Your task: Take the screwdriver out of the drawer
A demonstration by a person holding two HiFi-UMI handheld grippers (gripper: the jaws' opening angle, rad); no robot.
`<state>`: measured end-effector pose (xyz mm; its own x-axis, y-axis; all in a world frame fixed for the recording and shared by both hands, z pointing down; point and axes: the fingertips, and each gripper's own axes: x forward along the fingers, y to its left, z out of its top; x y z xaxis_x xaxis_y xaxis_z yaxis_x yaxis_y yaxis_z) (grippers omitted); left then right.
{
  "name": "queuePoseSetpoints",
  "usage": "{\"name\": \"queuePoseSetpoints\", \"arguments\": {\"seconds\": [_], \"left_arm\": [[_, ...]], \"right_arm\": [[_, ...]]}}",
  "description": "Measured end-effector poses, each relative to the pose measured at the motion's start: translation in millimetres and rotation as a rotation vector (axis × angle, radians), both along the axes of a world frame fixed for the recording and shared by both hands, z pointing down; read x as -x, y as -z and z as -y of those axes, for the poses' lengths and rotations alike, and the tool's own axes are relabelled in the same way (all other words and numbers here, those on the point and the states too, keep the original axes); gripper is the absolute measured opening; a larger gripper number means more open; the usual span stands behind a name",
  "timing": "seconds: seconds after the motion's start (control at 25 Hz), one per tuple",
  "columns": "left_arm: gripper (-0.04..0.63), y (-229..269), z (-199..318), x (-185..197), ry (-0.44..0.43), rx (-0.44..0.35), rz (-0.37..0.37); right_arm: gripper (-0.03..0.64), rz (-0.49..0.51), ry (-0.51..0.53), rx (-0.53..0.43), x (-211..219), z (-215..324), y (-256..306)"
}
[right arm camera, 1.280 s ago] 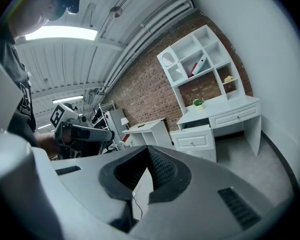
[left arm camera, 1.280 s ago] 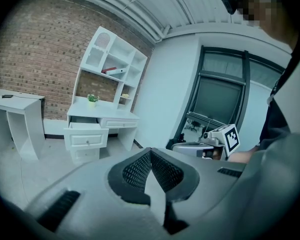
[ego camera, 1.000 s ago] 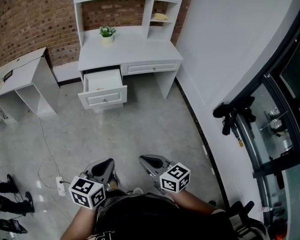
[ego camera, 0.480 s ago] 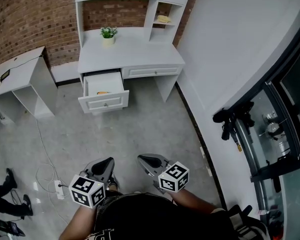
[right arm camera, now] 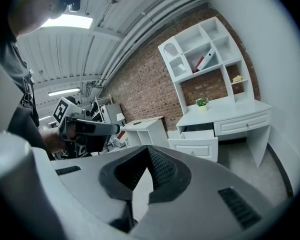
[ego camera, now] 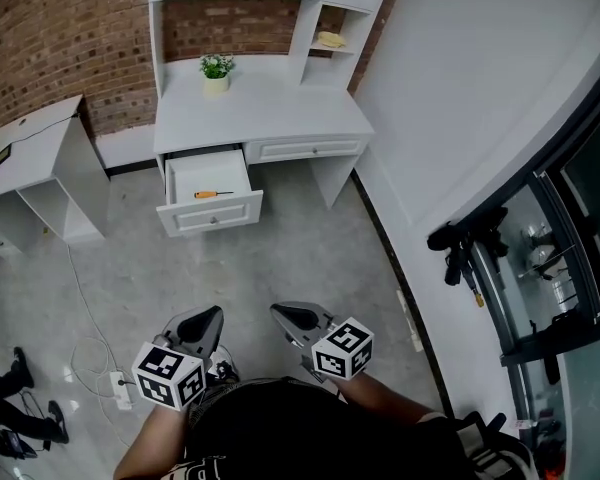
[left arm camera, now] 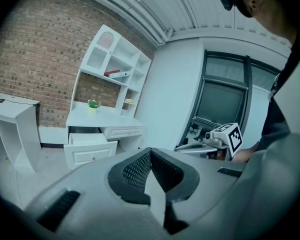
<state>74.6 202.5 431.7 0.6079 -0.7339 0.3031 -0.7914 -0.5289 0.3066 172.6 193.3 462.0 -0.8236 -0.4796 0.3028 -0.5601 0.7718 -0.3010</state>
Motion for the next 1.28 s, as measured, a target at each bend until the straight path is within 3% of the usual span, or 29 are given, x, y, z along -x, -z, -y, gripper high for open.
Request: {"name": "queuePoseSetpoints", "arguments": {"seconds": [0.72, 1.28], "left_arm": [[0.017, -6.9, 84.8, 74.2, -0.028, 0.013, -0.025], [0.017, -15.4, 121.7, 124.0, -0.063, 0.018, -0.029]], "right_arm": [[0.005, -0.03, -0.046, 0.026, 68.3, 76.0, -7.5], [0.005, -0.056, -0.079, 0.031, 114.7, 109.1, -14.9]]}}
